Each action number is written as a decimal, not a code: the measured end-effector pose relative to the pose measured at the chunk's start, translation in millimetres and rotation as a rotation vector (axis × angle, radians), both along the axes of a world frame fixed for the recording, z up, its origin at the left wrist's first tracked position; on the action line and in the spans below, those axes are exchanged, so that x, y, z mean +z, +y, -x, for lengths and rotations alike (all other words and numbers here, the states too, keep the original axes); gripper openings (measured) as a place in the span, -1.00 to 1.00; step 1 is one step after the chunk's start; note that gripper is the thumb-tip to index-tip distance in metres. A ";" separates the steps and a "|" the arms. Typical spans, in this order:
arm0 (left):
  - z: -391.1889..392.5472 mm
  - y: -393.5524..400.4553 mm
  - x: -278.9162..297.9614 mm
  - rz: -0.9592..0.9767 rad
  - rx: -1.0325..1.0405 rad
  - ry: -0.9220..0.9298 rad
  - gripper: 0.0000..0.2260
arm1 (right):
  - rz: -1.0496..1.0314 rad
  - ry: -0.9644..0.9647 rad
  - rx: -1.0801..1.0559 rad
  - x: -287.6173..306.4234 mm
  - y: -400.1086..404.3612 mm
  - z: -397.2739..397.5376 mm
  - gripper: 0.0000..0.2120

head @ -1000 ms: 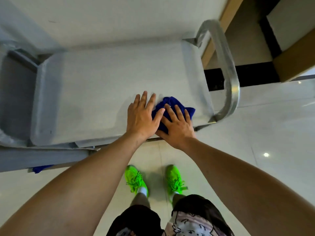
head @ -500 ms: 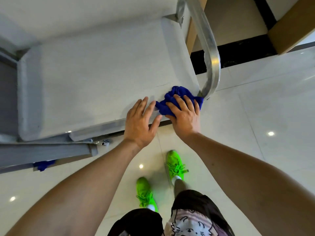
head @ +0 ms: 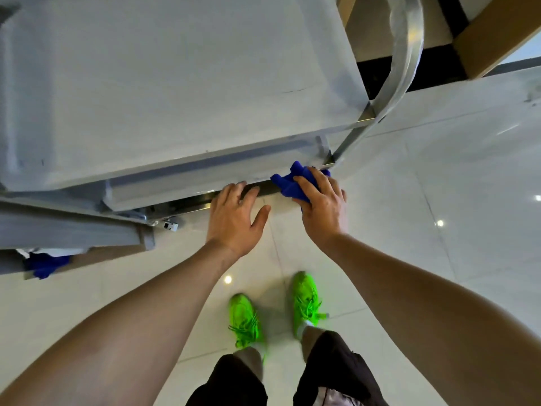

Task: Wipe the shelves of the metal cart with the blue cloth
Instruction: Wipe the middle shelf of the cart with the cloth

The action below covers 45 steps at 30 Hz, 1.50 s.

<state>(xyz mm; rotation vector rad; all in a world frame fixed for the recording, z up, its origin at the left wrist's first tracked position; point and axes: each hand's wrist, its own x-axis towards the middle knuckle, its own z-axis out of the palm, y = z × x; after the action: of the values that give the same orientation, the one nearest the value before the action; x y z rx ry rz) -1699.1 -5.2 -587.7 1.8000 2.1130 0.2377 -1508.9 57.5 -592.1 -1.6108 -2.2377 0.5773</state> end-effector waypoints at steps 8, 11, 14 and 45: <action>3.5 22.4 -67.3 -0.026 0.037 0.054 -0.56 | -0.055 -0.050 0.062 -65.5 35.1 13.3 -0.54; 7.9 45.7 -94.9 -0.073 0.012 0.100 -0.57 | -0.113 -0.044 0.059 -97.0 59.5 13.7 -0.52; 14.6 74.6 -121.3 -0.177 -0.004 0.183 -0.59 | -0.181 -0.069 0.070 -127.8 86.5 16.8 -0.51; 13.0 166.1 -228.1 -0.410 0.185 0.317 -0.75 | -0.036 -0.332 0.038 -225.5 216.1 103.1 -0.32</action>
<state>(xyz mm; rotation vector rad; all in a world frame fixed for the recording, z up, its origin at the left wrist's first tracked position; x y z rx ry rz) -1712.2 160.9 -815.8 1.9681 2.6131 0.4930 -1612.0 273.6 -817.5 -1.7574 -2.4997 0.2923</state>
